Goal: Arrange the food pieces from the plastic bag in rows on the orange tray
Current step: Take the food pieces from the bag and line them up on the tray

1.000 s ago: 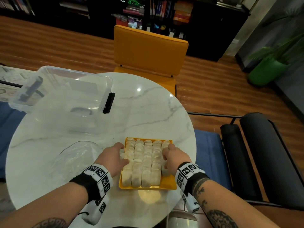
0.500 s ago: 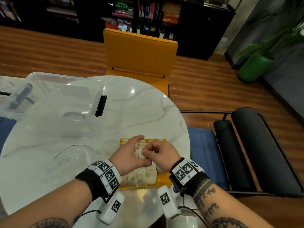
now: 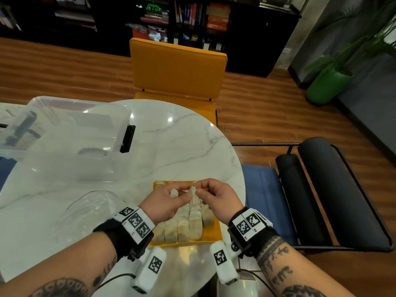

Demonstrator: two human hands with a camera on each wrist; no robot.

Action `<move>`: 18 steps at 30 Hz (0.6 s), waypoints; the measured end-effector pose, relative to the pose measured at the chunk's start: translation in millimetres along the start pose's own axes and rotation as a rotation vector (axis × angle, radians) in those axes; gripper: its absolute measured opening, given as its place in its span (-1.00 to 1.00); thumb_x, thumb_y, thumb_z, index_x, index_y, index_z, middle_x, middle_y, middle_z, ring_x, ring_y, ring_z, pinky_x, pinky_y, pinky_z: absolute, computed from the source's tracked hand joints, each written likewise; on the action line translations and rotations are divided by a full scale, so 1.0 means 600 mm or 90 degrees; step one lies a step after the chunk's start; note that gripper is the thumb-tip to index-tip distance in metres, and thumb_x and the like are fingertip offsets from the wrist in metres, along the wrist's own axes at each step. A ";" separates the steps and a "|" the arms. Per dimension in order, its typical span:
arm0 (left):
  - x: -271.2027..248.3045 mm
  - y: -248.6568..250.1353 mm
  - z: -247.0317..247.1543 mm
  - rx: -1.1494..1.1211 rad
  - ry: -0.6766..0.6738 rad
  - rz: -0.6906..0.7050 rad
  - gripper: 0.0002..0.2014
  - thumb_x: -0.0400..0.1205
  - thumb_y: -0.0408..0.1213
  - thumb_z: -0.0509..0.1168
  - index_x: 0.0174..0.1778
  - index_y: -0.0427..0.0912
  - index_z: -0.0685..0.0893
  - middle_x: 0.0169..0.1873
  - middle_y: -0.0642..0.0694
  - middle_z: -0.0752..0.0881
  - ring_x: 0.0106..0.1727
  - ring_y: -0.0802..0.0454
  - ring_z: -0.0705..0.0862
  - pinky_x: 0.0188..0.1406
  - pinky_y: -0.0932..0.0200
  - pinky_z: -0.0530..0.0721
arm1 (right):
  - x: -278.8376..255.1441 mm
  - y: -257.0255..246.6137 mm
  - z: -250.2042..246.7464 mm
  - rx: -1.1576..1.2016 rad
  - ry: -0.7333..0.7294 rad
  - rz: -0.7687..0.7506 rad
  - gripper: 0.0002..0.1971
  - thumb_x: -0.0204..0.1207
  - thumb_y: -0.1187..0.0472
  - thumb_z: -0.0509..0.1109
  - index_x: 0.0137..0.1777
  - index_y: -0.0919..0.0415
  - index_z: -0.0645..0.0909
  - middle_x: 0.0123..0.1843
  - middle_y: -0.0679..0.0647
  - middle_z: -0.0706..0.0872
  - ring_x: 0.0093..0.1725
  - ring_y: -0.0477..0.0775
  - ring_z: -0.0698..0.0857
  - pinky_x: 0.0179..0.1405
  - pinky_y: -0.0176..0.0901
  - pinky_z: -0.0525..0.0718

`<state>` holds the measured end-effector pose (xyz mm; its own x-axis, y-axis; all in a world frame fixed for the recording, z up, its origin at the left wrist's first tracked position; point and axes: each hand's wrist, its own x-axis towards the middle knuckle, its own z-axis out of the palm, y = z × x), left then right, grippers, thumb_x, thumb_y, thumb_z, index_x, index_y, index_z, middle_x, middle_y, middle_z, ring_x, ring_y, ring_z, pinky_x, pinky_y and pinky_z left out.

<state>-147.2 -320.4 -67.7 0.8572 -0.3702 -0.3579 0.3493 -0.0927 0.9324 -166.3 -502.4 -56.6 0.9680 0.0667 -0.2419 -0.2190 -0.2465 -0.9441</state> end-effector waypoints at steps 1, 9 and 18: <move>-0.001 0.001 0.000 0.018 -0.004 0.009 -0.75 0.67 -0.35 0.35 0.25 -0.07 0.70 -0.38 0.10 0.75 -0.68 0.28 0.38 -0.71 0.41 0.33 | 0.001 0.000 -0.001 -0.008 -0.008 -0.002 -0.90 0.60 0.35 0.44 0.06 0.19 0.69 -0.28 -0.06 0.73 -0.34 -0.30 0.65 -0.23 -0.41 0.59; 0.012 -0.018 -0.010 0.054 0.079 -0.009 -0.76 0.38 -0.09 0.62 -0.14 0.00 0.75 -0.35 -0.01 0.69 -0.39 0.04 0.57 -0.37 0.09 0.58 | 0.009 -0.003 0.003 -0.010 0.040 0.031 -0.90 0.66 0.17 0.39 0.10 0.15 0.64 -0.17 -0.03 0.74 -0.31 -0.23 0.70 -0.35 -0.40 0.59; 0.008 -0.020 -0.008 0.126 0.101 -0.012 -0.69 0.43 -0.07 0.60 -0.11 -0.12 0.66 -0.37 0.02 0.66 -0.41 0.06 0.51 -0.41 0.16 0.51 | 0.002 0.006 0.019 -0.067 0.023 0.014 -0.81 0.56 0.07 0.50 -0.02 0.21 0.72 -0.18 0.15 0.78 -0.24 -0.05 0.73 -0.11 0.01 0.73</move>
<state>-145.6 -316.8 -80.5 0.9050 -0.2190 -0.3647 0.2985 -0.2837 0.9113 -167.2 -492.3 -62.6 0.9672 0.0254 -0.2527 -0.2285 -0.3474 -0.9095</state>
